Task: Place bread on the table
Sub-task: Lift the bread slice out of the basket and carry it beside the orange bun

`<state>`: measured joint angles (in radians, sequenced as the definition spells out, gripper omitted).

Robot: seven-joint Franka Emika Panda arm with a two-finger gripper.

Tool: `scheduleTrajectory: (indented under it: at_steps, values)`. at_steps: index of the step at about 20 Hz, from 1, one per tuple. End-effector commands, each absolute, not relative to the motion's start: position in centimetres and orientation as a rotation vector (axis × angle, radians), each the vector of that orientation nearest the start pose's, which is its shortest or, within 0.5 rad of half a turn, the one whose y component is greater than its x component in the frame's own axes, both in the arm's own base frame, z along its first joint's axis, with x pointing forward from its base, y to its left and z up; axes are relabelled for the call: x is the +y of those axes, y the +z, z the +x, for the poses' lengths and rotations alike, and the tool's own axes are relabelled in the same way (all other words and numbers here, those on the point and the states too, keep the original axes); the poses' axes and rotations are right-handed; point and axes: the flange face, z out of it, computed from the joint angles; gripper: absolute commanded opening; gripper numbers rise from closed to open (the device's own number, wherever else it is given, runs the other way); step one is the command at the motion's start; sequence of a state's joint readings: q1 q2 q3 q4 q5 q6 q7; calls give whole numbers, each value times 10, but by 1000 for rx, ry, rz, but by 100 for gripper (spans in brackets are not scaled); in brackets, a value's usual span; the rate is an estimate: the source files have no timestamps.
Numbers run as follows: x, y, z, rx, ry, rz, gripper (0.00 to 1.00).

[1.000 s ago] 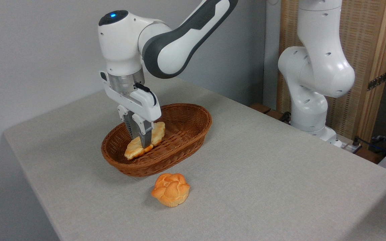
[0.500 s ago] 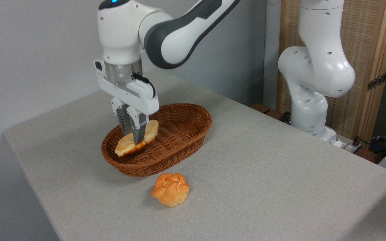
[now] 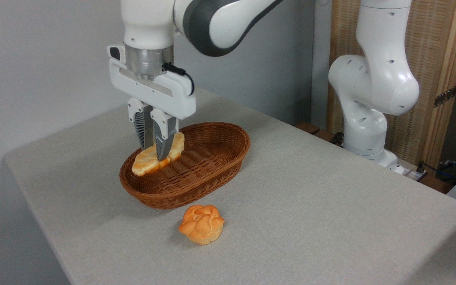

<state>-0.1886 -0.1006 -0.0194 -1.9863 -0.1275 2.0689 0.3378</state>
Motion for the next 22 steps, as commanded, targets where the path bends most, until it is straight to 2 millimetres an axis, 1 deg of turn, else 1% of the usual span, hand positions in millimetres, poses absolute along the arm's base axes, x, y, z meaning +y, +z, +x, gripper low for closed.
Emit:
scheduleTrajectory:
  at_steps: [1, 2, 3, 6, 7, 8, 9, 10, 11, 12, 13, 15, 16, 17, 19, 22]
  values:
    - [-60, 539, 539, 753, -331, -3143, 38]
    - [-50, 541, 539, 753, -342, -3140, 38]
    - [-31, 541, 540, 753, -343, -3138, 38]
    - [-4, 538, 541, 799, -340, -3119, 41]
    - [10, 535, 541, 843, -324, -3105, 45]
    - [16, 532, 541, 877, -312, -3095, 47]
    - [28, 529, 540, 950, -300, -3072, 47]
    - [34, 528, 540, 978, -301, -3061, 47]
    - [46, 524, 540, 1031, -294, -3041, 48]
    - [50, 522, 539, 1068, -290, -3027, 49]
    - [56, 517, 538, 1142, -273, -3003, 51]
    - [67, 507, 538, 1238, -233, -2972, 55]
    - [73, 505, 537, 1260, -227, -2965, 58]
    - [80, 503, 535, 1298, -224, -2949, 76]
    - [86, 501, 534, 1307, -222, -2945, 100]
    - [92, 499, 534, 1293, -219, -2952, 100]
